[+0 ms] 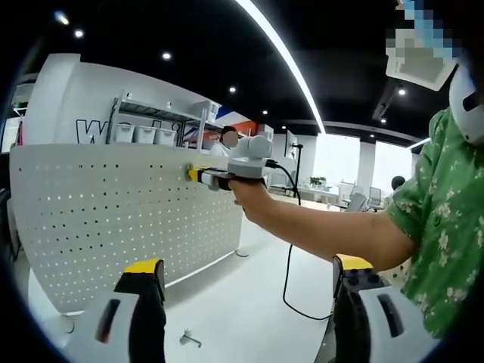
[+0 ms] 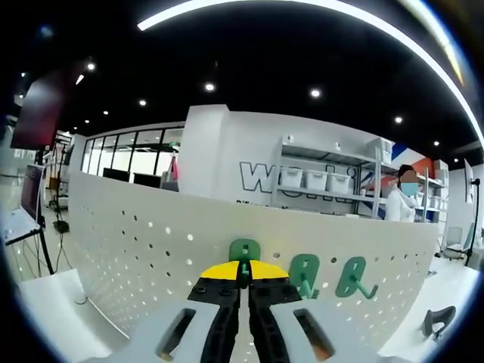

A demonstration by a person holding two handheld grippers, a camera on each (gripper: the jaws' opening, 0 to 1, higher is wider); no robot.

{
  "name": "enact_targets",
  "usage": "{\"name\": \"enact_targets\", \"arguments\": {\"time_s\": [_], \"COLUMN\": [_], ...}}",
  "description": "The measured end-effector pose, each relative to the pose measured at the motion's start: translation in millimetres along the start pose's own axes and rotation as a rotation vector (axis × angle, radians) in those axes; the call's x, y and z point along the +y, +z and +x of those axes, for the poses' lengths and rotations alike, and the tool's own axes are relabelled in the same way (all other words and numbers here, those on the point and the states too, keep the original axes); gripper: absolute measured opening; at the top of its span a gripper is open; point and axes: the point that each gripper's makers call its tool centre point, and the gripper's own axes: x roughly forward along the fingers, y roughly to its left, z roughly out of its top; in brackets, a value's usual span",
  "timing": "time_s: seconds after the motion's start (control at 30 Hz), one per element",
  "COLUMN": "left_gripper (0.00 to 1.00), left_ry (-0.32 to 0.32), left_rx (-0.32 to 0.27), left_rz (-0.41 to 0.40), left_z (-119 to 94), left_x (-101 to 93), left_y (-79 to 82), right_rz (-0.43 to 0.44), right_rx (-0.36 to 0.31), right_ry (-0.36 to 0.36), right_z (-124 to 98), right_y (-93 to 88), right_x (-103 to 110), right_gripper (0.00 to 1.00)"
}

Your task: Insert the hook assembly into the mounting plate slot until the hook locks in place.

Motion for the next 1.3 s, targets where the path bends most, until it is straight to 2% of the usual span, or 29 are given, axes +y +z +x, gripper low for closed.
{"name": "enact_targets", "arguments": {"time_s": [0.5,0.7,0.87,1.03,1.3], "left_gripper": [0.93,0.93,0.92,0.92,0.92], "left_ry": [-0.003,-0.001,0.001,0.0,0.002], "left_rx": [0.001,0.001,-0.001,-0.004,-0.002], "left_rz": [0.002,0.005,0.006,0.008,0.009], "left_z": [0.4,-0.5,-0.7,-0.4,-1.7], "left_x": [1.2,1.8,2.4,2.3,3.1], "left_y": [-0.6,-0.5,-0.6,0.1,-0.3], "right_rz": [0.02,0.07,0.078,0.016,0.003], "right_rx": [0.014,0.022,0.035,0.057,0.079], "right_ry": [0.006,0.013,0.015,0.003,-0.019], "right_z": [3.2,3.5,4.8,5.7,7.2], "right_y": [-2.6,-3.1,-3.1,-3.1,-4.2], "right_x": [-0.2,-1.7,-1.9,0.4,0.1], "right_gripper": [0.01,0.01,0.01,0.01,0.01]}}
